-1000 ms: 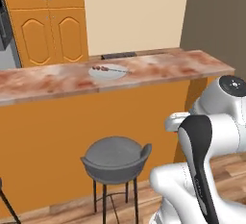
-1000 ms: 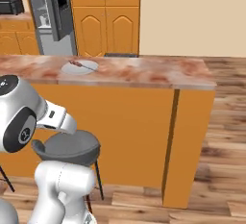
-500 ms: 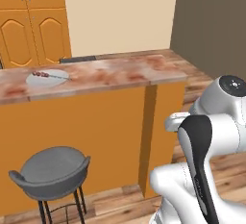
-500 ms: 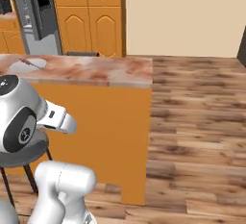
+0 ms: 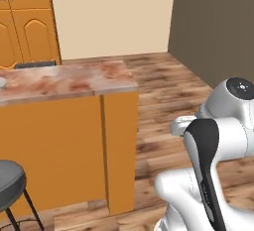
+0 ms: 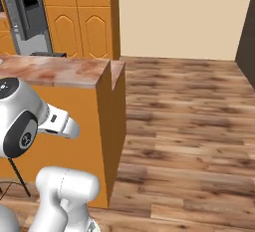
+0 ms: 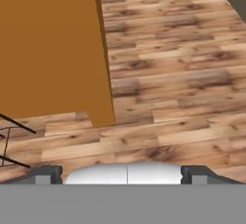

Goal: Pick up the apple and peach from the fridge and place one fruit on each plate on the dining counter.

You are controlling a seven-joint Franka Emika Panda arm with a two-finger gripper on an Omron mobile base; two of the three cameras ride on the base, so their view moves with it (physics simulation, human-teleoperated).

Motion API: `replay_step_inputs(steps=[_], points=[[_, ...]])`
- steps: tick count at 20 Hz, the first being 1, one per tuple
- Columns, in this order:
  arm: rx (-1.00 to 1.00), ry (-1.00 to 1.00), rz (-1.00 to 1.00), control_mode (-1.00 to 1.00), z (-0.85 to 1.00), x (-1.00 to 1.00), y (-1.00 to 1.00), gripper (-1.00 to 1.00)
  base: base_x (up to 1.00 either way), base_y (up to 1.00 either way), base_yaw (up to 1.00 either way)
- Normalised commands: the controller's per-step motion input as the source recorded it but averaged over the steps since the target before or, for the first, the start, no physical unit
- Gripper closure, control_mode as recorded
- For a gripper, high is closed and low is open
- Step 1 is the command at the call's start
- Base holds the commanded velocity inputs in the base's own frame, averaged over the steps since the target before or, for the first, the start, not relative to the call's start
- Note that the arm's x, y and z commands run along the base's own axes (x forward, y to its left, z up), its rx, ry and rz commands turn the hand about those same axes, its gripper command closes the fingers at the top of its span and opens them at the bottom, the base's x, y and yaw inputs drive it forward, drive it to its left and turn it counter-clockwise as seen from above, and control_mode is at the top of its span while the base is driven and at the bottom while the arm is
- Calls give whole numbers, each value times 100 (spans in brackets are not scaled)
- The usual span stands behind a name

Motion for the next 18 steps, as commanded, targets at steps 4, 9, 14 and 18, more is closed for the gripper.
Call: replay_step_inputs(steps=[4, 9, 14, 18], points=[[0, 0, 0, 100, 0, 0, 0, -100, 52, -100, 15], [0, 0, 0, 100, 0, 0, 0, -100, 82, -89, 25], [0, 0, 0, 100, 0, 0, 0, -100, 99, -67, 32], [0, 0, 0, 100, 0, 0, 0, -100, 100, -56, 34]])
